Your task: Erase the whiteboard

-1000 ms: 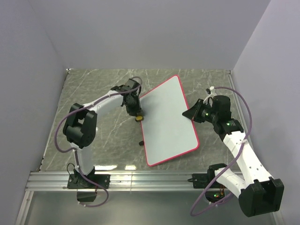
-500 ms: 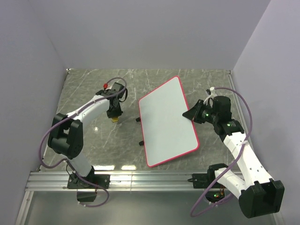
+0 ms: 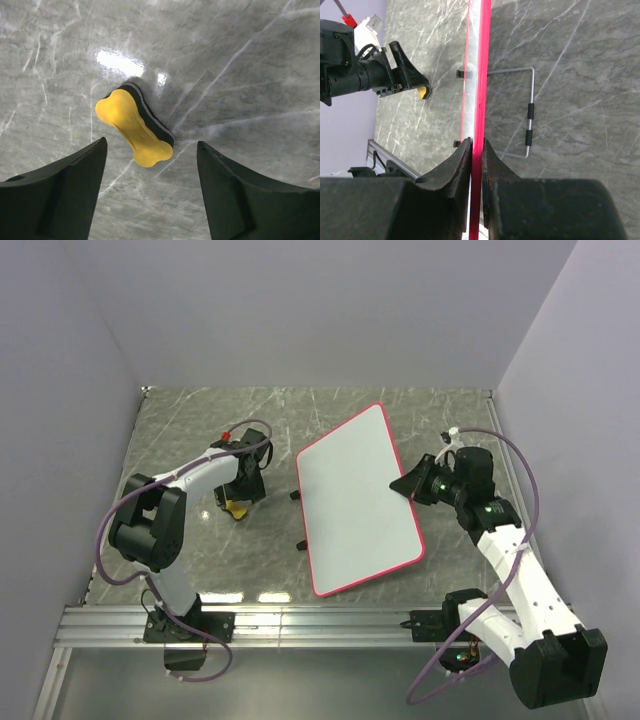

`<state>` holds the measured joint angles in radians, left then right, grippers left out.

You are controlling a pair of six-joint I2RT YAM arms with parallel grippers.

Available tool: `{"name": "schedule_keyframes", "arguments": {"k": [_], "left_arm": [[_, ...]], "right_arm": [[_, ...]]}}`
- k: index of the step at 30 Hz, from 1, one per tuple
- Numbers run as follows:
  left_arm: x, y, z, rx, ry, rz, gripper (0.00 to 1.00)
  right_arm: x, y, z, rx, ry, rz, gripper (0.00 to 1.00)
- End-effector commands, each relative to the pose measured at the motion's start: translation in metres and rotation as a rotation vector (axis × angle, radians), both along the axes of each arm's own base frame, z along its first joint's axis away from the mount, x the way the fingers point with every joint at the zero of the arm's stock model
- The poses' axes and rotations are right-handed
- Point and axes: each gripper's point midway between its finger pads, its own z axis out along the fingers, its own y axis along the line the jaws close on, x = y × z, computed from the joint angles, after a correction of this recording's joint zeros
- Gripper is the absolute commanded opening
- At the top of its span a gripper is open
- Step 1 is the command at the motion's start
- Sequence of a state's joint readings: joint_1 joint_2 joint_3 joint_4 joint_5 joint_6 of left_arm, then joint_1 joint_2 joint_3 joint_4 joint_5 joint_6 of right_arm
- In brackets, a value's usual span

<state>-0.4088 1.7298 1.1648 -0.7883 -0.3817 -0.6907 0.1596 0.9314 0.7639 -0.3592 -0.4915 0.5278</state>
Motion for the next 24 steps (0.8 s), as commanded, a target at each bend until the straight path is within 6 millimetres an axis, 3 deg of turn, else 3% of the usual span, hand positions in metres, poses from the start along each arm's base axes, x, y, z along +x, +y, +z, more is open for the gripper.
{"name": "schedule_keyframes", "arguments": {"k": [1,5,6,8,9,12,19,24], "left_arm": [[0.001,-0.004,-0.002,-0.018,-0.005,-0.01,0.8],[0.001,-0.005,0.001,-0.028,-0.013,-0.006,0.81],[0.0,-0.005,0.002,-0.03,-0.008,-0.005,0.82],[0.001,-0.005,0.009,-0.035,-0.019,-0.001,0.82],[0.003,-0.007,0.014,-0.042,-0.03,-0.002,0.82],[0.006,-0.008,0.033,-0.062,-0.069,0.002,0.83],[0.007,-0.009,0.061,-0.087,-0.124,0.006,0.84],[0.008,-0.011,0.081,-0.114,-0.171,0.002,0.86]], "right_arm": [[-0.008,0.002,-0.002,-0.039,-0.047,0.05,0.04],[-0.008,-0.001,0.002,-0.051,-0.061,0.042,0.18],[-0.009,-0.001,0.001,-0.055,-0.058,0.04,0.35],[-0.009,-0.005,0.003,-0.067,-0.069,0.021,0.58],[-0.009,-0.006,0.003,-0.069,-0.068,0.014,0.78],[-0.008,-0.012,0.007,-0.089,-0.076,-0.016,0.96],[-0.004,-0.017,0.027,-0.1,-0.113,-0.053,1.0],[-0.003,-0.017,0.055,-0.081,-0.156,-0.061,1.0]]}}
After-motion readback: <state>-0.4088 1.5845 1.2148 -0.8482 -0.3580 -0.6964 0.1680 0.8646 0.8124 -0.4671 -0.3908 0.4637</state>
